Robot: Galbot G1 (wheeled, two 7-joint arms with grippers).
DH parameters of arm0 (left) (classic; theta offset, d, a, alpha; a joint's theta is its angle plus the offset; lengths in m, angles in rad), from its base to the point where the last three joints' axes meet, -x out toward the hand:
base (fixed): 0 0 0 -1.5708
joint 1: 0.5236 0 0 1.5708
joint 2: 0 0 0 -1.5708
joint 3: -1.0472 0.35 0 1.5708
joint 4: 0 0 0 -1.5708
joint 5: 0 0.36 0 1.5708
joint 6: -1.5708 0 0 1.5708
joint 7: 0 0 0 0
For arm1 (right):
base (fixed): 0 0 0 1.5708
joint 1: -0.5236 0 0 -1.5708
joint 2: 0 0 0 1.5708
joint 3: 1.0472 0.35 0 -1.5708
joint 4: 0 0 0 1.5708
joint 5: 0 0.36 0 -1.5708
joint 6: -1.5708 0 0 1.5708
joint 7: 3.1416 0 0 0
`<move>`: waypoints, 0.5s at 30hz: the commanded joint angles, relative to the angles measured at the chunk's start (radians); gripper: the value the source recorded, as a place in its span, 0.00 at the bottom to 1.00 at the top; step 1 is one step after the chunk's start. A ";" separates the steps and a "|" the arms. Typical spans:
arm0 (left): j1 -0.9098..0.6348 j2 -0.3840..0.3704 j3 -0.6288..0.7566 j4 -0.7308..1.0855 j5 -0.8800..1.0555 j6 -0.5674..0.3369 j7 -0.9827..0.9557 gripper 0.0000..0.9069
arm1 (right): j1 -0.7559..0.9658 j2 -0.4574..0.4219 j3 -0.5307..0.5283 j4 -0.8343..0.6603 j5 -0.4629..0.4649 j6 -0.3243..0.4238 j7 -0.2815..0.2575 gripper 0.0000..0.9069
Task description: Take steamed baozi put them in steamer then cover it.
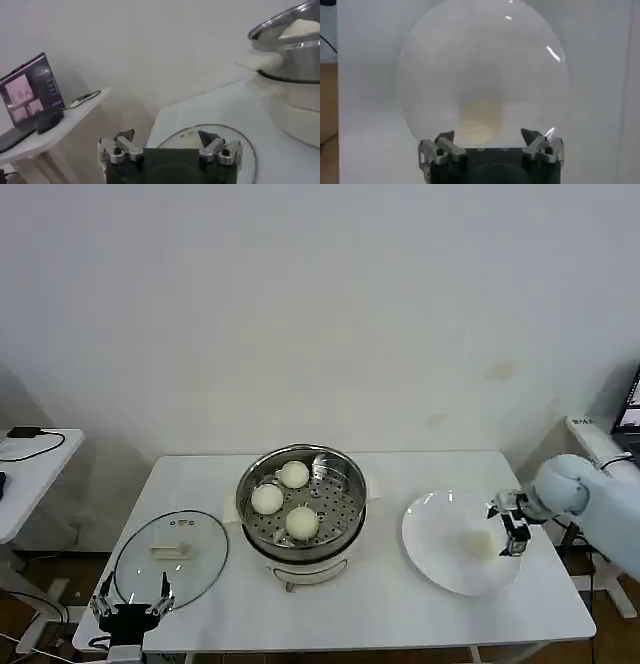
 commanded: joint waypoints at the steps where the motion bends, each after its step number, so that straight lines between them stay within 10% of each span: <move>1: 0.002 -0.001 0.003 0.001 0.001 0.000 0.000 1.00 | -0.062 0.086 0.044 -0.097 -0.023 0.006 0.002 1.00; 15: 0.004 -0.002 -0.003 -0.004 0.000 -0.001 -0.001 1.00 | -0.063 0.116 0.049 -0.129 -0.040 -0.004 0.004 0.86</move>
